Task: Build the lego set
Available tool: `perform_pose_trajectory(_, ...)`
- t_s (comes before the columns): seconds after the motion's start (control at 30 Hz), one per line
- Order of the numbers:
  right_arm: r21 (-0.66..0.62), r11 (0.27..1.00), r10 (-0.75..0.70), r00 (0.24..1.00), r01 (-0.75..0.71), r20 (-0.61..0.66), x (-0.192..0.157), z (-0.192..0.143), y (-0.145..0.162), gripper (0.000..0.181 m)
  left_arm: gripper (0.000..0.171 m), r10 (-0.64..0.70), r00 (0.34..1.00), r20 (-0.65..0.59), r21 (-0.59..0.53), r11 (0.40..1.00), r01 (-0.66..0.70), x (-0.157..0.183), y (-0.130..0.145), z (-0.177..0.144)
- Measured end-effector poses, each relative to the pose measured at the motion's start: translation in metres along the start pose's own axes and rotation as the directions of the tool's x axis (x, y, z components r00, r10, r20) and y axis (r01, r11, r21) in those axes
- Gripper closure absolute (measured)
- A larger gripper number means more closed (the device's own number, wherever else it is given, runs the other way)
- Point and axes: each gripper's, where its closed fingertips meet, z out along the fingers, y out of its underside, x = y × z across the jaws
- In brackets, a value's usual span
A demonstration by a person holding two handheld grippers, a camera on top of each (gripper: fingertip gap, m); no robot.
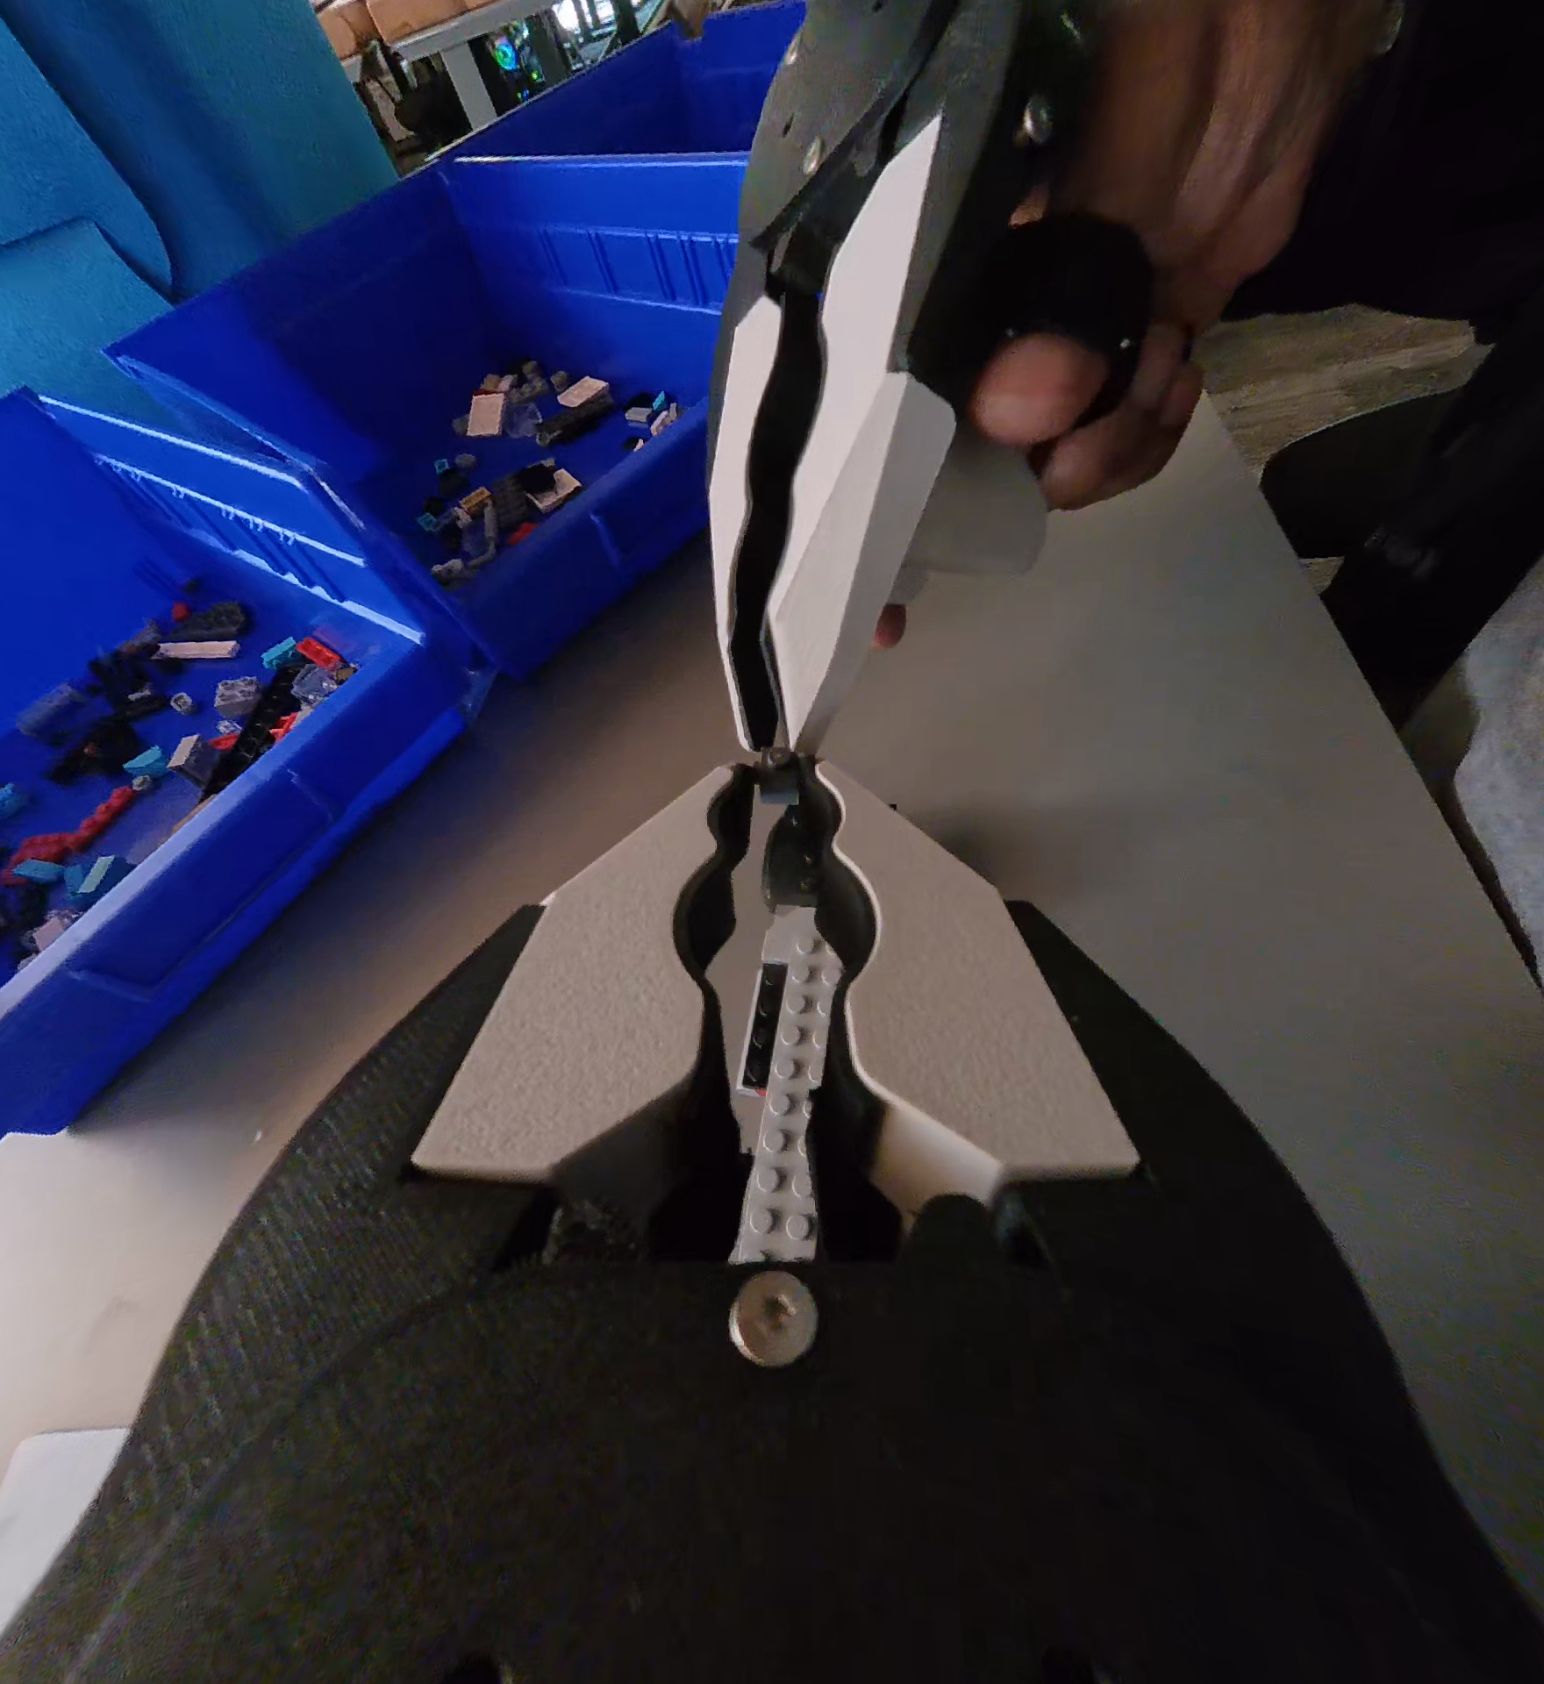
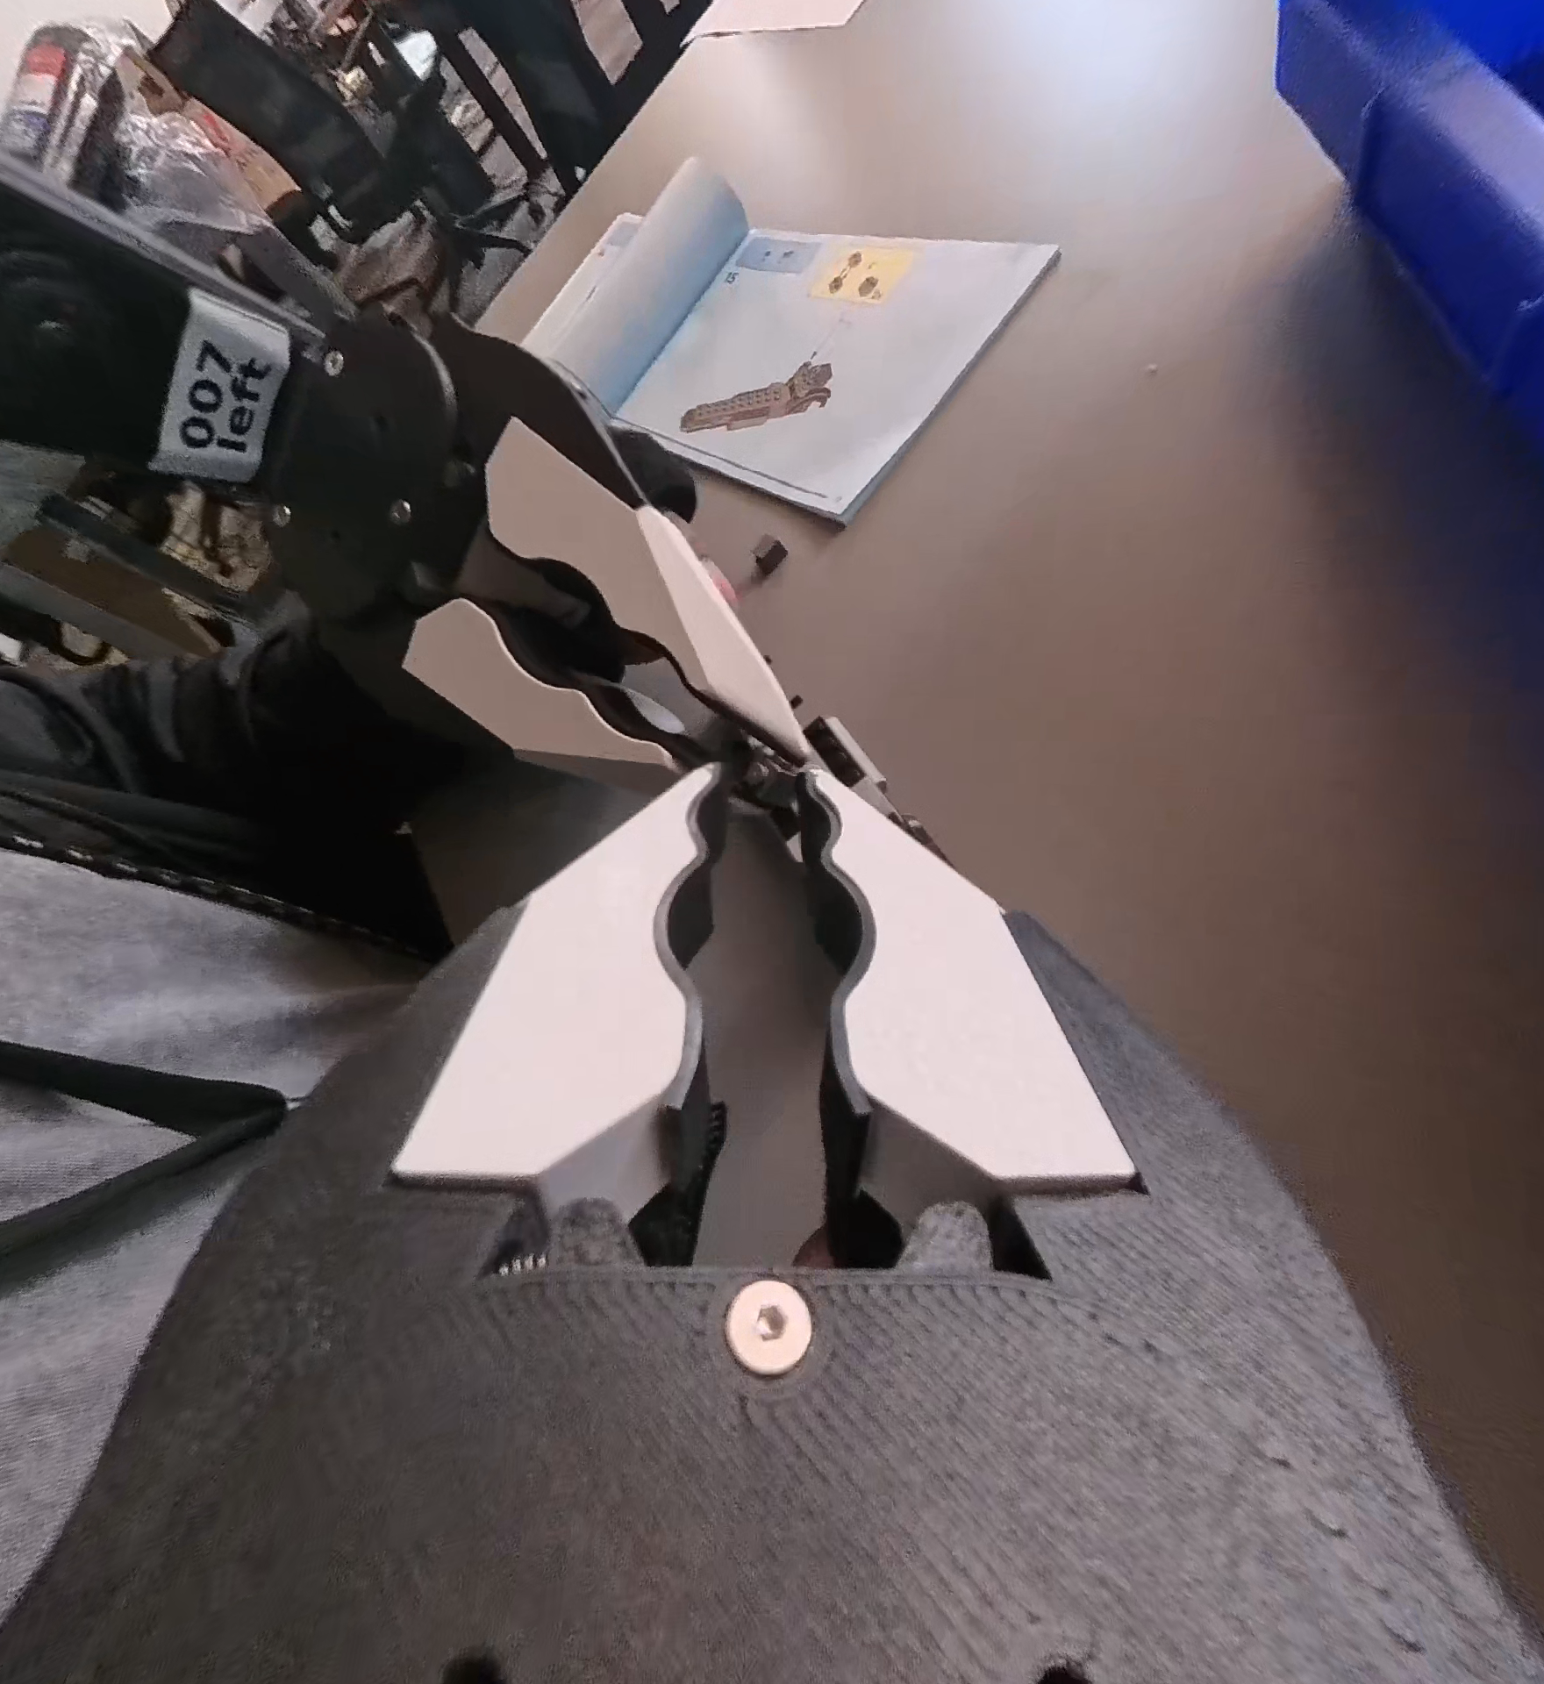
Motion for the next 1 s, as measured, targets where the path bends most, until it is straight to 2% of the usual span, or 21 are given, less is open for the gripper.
perform_pose_trajectory(0.4, 0.02, 0.994, 0.107, 0.99, -0.11, 0.094, -0.004, 0.001, 0.0, 0.161, 0.163, 0.068, 0.998, 0.018, 0.017, 0.998, -0.068, 0.002, -0.001, -0.002)
perform_pose_trajectory(0.5, 0.075, 0.997, -0.031, 0.989, 0.02, 0.143, -0.014, -0.006, -0.006, 0.162, 0.163, 0.009, 1.0, -0.027, -0.009, 1.0, -0.009, 0.004, 0.005, -0.001)
perform_pose_trajectory(0.57, 0.093, 0.983, -0.17, 0.979, 0.161, 0.108, -0.008, -0.01, -0.006, 0.163, 0.163, -0.072, 0.994, -0.081, -0.01, 0.997, 0.071, 0.006, 0.005, -0.001)
perform_pose_trajectory(0.7, 0.005, 0.904, -0.427, 0.904, 0.427, 0.016, 0.017, -0.012, 0.007, 0.163, 0.163, -0.17, 0.975, -0.14, -0.05, 0.985, 0.164, 0.006, 0.011, 0.0)
perform_pose_trajectory(0.77, -0.031, 0.872, -0.487, 0.873, 0.488, 0.036, 0.02, -0.01, 0.015, 0.159, 0.163, -0.177, 0.973, -0.148, -0.077, 0.983, 0.167, 0.005, 0.016, 0.0)
perform_pose_trajectory(1.0, -0.121, 0.822, -0.55, 0.83, 0.557, 0.091, 0.026, 0.01, 0.037, 0.125, 0.163, -0.193, 0.967, -0.165, -0.117, 0.978, 0.175, 0.004, 0.022, 0.001)
